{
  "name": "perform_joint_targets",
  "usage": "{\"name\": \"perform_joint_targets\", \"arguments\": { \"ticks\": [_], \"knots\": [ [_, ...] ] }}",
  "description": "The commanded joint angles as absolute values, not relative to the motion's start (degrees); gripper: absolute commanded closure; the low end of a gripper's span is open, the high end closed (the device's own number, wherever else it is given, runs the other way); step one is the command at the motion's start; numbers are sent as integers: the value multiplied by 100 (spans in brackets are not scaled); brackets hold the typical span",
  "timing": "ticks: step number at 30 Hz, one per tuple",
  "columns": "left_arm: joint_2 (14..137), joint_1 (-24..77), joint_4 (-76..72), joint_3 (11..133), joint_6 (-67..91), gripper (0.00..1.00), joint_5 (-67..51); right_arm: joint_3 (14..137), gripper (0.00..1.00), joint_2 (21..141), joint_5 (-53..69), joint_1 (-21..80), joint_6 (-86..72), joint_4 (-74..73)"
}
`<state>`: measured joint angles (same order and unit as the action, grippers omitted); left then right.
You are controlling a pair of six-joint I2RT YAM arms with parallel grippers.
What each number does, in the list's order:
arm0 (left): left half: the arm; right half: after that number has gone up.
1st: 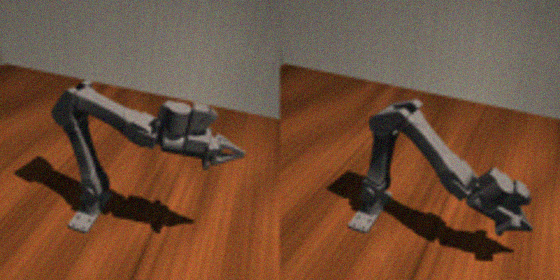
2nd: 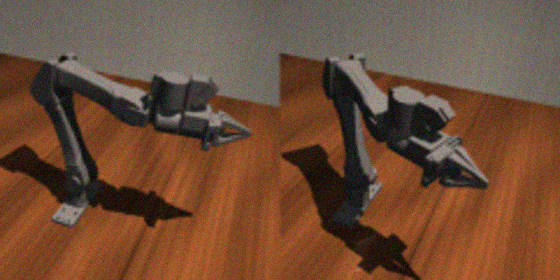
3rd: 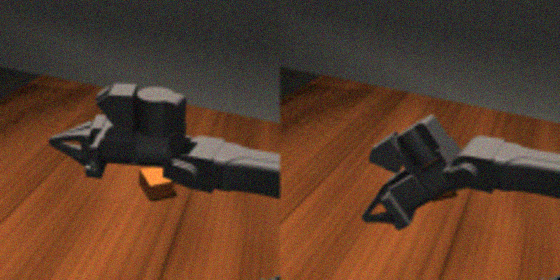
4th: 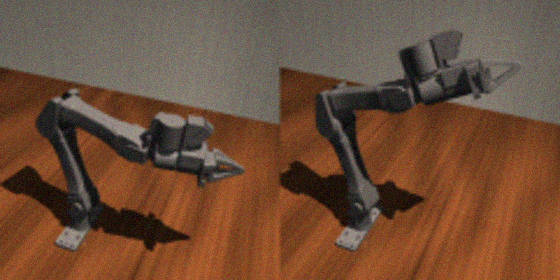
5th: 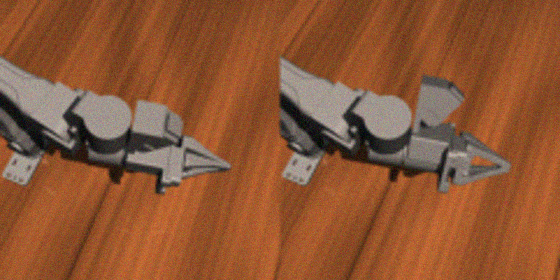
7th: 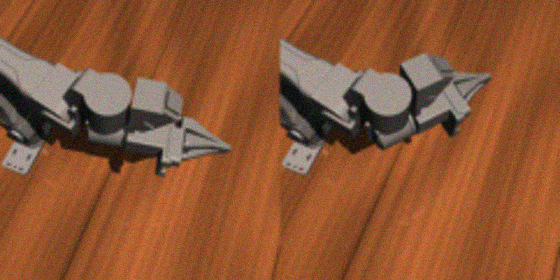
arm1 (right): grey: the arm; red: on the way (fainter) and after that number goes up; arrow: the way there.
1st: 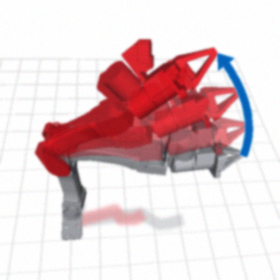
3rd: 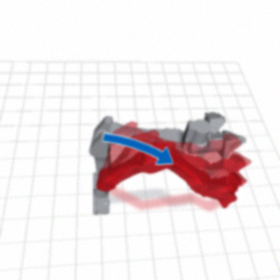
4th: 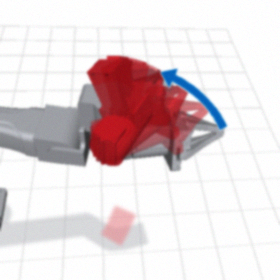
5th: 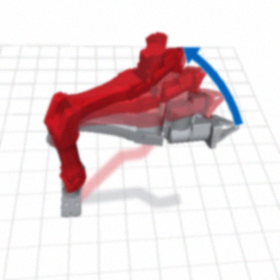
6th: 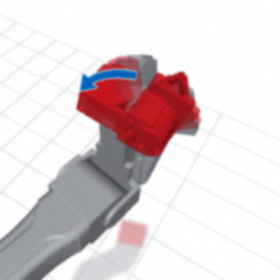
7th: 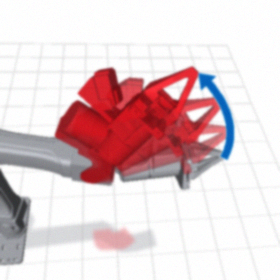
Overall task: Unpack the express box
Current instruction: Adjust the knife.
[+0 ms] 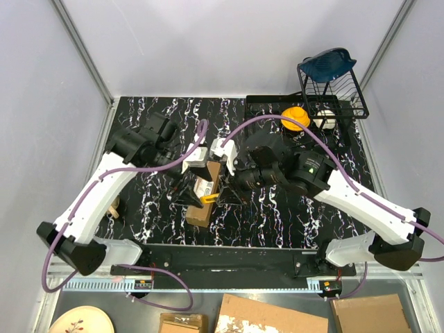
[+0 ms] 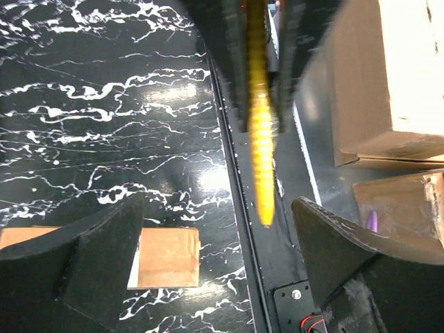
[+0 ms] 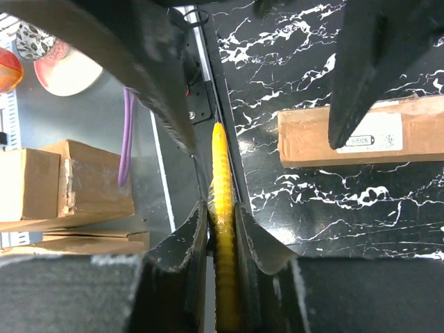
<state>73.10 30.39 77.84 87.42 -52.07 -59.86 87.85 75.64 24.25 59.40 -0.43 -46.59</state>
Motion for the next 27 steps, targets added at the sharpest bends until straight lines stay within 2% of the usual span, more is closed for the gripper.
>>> {"name": "perform_joint_targets", "arguments": {
  "ticks": [1, 3, 4, 6, 9, 10, 11, 12, 16, 18, 19, 21, 22, 25, 27],
  "knots": [
    [7488, 3050, 7894, 8745, -5029, 19, -6626, 9000, 100, 7444, 1899, 6152, 220, -4694],
    [7611, 3094, 7866, 8903, -4922, 29, -6610, 9000, 100, 7453, 1750, 6179, 246, -4658],
    [7646, 3120, 7997, 8956, -4948, 40, -6609, 8991, 100, 7436, 1723, 6179, 281, -4615],
    [7734, 3155, 8086, 9035, -5010, 48, -6548, 9009, 100, 7427, 1679, 6179, 316, -4562],
    [7813, 3199, 8156, 9044, -4983, 66, -6556, 9105, 100, 7523, 1609, 6205, 378, -4518],
    [7840, 3260, 8208, 9044, -5018, 83, -6565, 9114, 100, 7550, 1582, 6205, 404, -4431],
    [7857, 3278, 8226, 9035, -5036, 96, -6539, 9114, 100, 7541, 1565, 6205, 422, -4369],
    [7910, 3296, 8253, 9035, -5036, 100, -6522, 9106, 100, 7541, 1556, 6205, 431, -4229],
    [7989, 3305, 8438, 9061, -5221, 100, -6644, 9079, 99, 7532, 1503, 6205, 422, -3885],
    [7998, 3296, 8368, 9062, -5125, 100, -6706, 8957, 88, 7445, 1477, 6205, 404, -3684],
    [7989, 3287, 8228, 9062, -5037, 100, -6706, 8860, 75, 7236, 1468, 6196, 352, -3596],
    [7893, 3217, 8069, 9018, -4827, 100, -6758, 8465, 66, 6954, 1354, 6170, 256, -3324],
    [7840, 3130, 7781, 8904, -4703, 100, -6820, 8168, 57, 6630, 1310, 6135, 211, -3218],
    [7621, 3006, 7191, 8702, -4185, 100, -6987, 7623, 46, 6031, 1441, 5933, 0, -2779],
    [7480, 2980, 6692, 8588, -3719, 100, -7119, 7454, 42, 5802, 1678, 5810, -245, -2480]
  ]
}}
